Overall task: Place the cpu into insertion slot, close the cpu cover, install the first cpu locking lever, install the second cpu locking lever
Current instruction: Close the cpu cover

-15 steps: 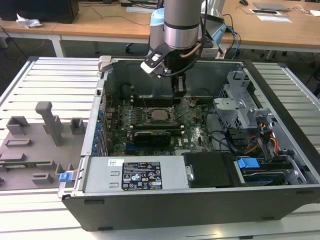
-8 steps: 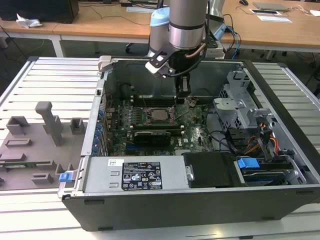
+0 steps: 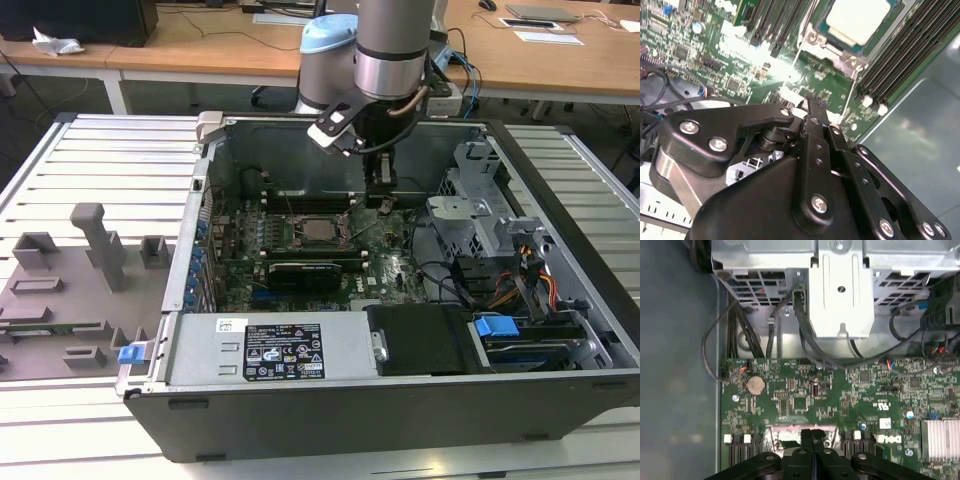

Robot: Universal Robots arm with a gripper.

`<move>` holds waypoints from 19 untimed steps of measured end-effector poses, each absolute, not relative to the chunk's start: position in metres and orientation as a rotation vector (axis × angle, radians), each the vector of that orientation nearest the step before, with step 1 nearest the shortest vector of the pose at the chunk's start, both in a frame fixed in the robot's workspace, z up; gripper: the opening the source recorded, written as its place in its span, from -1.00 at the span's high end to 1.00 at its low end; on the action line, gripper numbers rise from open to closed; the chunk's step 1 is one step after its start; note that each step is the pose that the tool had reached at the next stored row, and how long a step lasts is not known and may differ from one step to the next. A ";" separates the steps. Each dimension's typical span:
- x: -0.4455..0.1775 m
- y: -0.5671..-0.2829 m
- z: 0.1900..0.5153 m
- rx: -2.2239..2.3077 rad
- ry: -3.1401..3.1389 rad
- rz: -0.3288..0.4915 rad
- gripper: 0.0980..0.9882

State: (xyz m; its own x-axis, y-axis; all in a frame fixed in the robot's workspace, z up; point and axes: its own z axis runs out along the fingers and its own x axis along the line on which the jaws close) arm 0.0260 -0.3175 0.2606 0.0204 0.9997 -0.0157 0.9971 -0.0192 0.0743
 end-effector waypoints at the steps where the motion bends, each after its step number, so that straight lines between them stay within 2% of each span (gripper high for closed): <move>1: 0.028 -0.317 0.261 2.197 2.154 0.063 0.98; 14: 0.049 -0.318 0.259 2.198 2.155 0.060 0.98; 19: 0.049 -0.318 0.246 2.200 2.157 0.062 0.98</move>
